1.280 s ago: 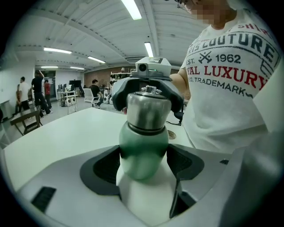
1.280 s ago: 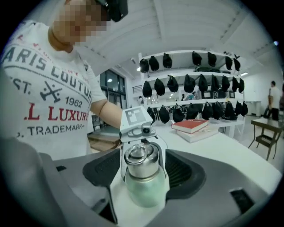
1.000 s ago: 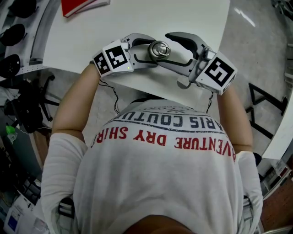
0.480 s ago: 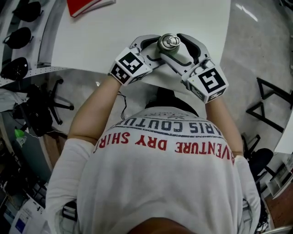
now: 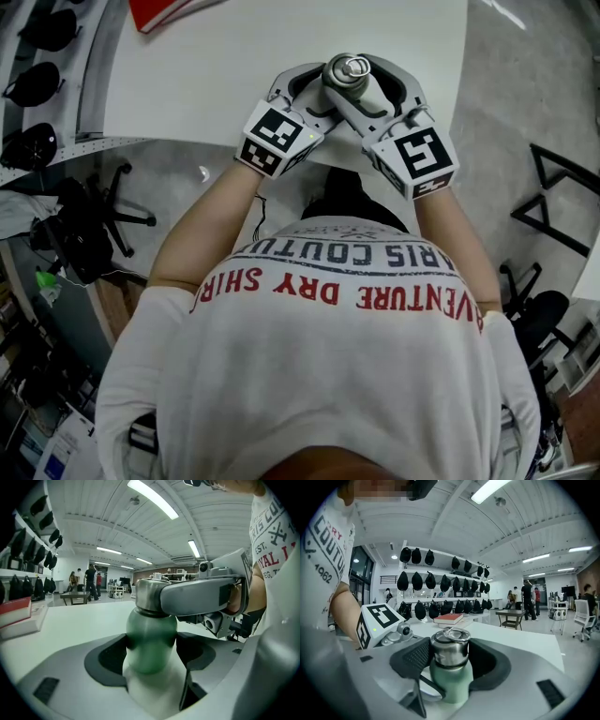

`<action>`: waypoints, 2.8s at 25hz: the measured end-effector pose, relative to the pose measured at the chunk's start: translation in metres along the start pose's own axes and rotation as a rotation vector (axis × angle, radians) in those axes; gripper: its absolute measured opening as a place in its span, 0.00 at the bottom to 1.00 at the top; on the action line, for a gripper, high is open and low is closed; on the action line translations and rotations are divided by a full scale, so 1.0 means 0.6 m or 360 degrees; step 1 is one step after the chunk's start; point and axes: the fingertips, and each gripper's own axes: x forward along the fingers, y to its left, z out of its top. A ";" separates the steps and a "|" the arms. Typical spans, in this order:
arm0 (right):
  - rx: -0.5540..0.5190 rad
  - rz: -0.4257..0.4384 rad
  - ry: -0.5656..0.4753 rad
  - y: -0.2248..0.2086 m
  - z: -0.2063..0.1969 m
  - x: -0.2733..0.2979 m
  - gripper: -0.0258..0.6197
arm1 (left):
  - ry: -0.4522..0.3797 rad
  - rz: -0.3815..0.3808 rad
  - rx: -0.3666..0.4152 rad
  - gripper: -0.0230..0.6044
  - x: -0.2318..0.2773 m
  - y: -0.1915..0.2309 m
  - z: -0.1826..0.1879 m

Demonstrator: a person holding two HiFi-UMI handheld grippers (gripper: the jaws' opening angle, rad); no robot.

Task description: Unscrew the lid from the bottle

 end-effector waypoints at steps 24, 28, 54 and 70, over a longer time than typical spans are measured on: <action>-0.0164 0.0544 0.0116 0.009 0.000 -0.004 0.43 | 0.0138 -0.0419 0.0251 0.58 -0.003 -0.002 -0.003; -0.0213 0.0679 0.0140 0.015 0.004 -0.005 0.43 | 0.0194 -0.0547 0.0349 0.58 -0.007 -0.003 -0.001; 0.0019 0.0557 0.0005 -0.001 0.081 -0.025 0.43 | 0.0052 -0.0382 0.0053 0.58 -0.104 0.022 0.043; 0.0064 0.0097 -0.0297 0.098 0.226 -0.193 0.43 | -0.0460 0.0053 -0.0279 0.10 -0.306 -0.064 0.244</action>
